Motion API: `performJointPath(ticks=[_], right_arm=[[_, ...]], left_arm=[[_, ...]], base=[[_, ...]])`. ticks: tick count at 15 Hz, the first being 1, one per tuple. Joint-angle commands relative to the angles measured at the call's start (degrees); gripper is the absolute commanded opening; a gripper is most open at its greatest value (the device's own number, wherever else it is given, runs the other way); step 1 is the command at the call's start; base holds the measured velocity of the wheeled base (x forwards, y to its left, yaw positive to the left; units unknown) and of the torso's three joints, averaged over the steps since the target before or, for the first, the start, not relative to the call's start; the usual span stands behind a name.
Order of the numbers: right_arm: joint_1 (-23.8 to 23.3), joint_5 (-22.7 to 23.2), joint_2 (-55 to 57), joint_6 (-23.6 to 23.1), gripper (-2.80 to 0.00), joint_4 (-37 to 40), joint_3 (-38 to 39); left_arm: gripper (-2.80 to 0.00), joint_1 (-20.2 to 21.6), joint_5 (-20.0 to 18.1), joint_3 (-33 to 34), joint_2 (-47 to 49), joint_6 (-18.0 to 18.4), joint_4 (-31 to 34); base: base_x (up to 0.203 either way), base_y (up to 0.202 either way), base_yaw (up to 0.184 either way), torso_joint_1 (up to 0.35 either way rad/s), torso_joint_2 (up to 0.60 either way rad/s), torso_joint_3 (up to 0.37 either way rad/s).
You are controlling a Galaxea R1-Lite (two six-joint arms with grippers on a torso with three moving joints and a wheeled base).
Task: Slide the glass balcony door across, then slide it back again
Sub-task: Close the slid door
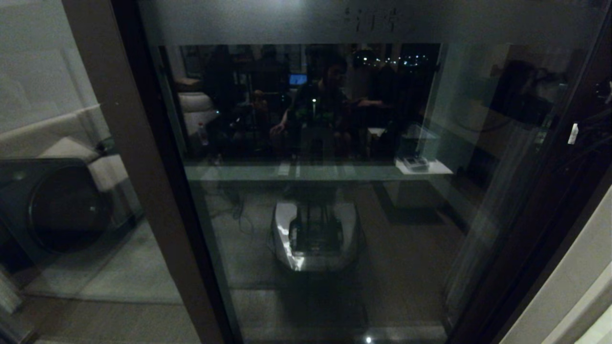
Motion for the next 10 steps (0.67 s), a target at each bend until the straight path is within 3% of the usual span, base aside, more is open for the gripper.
performJointPath(ticks=[1,10], right_arm=[[-0.19,-0.05,0.31,-0.08,-2.80,-0.01,-0.15],[-0.99,-0.05,1.63,-0.07,-2.80,0.08,-1.99]], left_arm=[[-2.80,0.01,-0.01,0.00,0.07,0.03,0.02],[-2.80,0.01,-0.01,0.00,0.07,0.03,0.06]], base=[[0.000,0.000,0.000,0.000,0.00,0.000],[0.000,0.000,0.000,0.000,0.00,0.000]])
